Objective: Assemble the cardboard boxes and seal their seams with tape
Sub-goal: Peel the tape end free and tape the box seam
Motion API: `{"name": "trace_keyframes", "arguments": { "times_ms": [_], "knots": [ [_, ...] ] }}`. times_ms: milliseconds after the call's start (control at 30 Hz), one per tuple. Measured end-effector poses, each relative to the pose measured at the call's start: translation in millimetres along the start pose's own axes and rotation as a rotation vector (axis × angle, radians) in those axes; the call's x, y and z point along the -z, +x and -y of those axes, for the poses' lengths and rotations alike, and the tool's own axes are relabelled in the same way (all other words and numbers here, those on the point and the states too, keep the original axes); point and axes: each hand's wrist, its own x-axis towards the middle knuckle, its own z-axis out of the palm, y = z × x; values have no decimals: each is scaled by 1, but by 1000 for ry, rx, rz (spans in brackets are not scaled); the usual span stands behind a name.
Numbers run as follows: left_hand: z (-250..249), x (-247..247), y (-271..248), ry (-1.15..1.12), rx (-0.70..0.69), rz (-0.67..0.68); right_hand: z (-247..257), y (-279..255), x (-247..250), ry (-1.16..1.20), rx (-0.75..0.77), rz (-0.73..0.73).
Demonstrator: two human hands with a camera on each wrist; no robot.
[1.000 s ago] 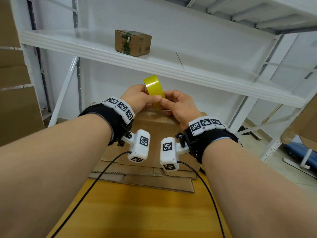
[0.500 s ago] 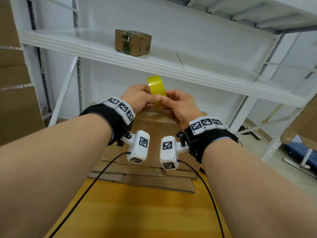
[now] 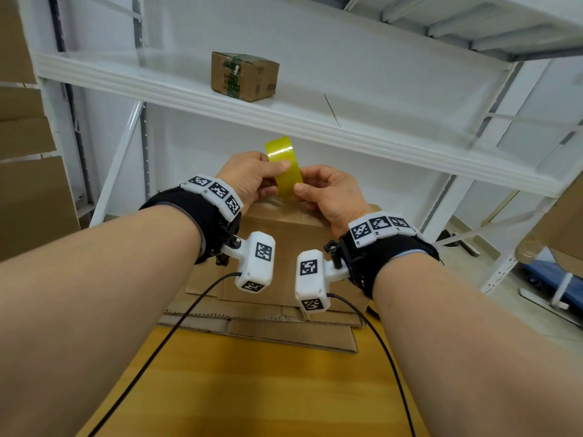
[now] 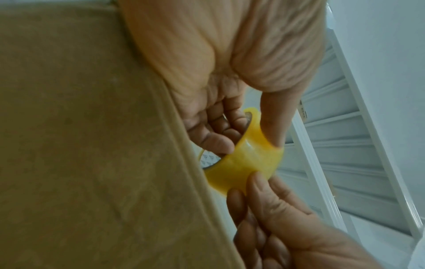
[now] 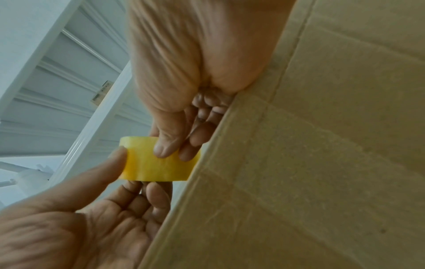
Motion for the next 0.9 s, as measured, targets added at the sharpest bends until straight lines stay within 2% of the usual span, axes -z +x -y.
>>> {"name": "trace_keyframes", "arguments": {
  "times_ms": [300,533,900],
  "knots": [
    [4,-1,0,99,-35,19,3,-1,1,28,12,-5],
    [0,3,0,-105,0,-10,0,-1,-5,-43,37,-25],
    [8,2,-1,111,-61,23,-1,1,-3,-86,45,-47]
  ]
}}
